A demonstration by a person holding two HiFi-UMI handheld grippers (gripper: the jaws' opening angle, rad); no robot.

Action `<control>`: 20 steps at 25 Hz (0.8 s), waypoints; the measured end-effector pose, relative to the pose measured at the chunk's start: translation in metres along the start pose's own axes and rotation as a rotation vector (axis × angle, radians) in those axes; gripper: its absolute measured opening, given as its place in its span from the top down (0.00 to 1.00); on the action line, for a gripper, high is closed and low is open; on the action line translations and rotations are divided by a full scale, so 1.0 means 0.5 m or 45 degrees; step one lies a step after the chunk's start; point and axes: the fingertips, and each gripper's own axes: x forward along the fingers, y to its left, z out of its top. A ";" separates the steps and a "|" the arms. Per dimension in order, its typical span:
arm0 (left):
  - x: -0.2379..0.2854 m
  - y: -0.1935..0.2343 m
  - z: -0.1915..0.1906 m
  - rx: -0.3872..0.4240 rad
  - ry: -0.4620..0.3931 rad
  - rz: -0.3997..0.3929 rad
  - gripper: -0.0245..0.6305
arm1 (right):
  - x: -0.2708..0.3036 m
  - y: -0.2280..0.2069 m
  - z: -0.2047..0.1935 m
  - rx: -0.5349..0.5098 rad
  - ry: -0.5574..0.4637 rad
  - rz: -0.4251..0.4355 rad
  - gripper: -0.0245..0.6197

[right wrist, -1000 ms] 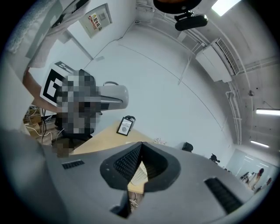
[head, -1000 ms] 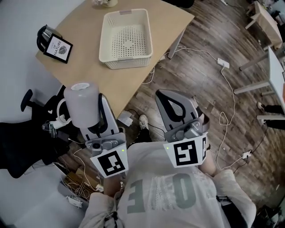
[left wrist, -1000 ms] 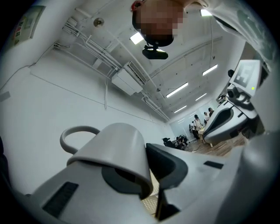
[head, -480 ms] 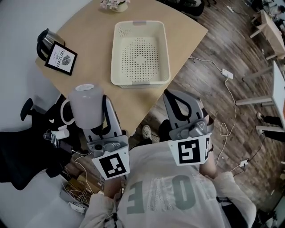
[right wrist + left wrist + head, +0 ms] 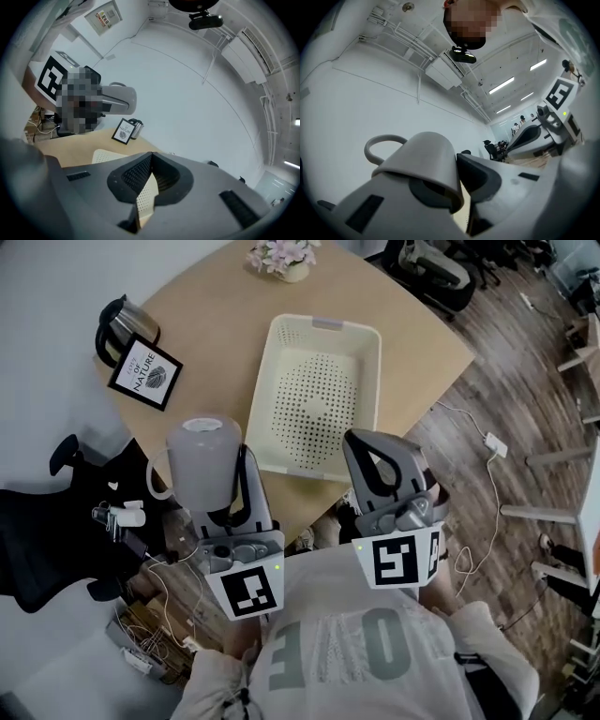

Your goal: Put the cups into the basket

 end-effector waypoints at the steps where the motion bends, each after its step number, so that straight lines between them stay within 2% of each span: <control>1: 0.019 -0.004 0.000 0.003 0.014 0.015 0.88 | 0.013 -0.018 -0.005 -0.006 -0.010 0.012 0.96; 10: 0.160 -0.072 0.004 0.111 0.093 0.099 0.88 | 0.073 -0.162 -0.070 0.011 -0.105 0.088 0.96; 16: 0.217 -0.099 -0.001 0.177 0.155 0.154 0.88 | 0.093 -0.204 -0.110 0.062 -0.162 0.158 0.96; 20: 0.227 -0.105 -0.017 0.244 0.223 0.131 0.88 | 0.113 -0.203 -0.130 0.083 -0.158 0.178 0.96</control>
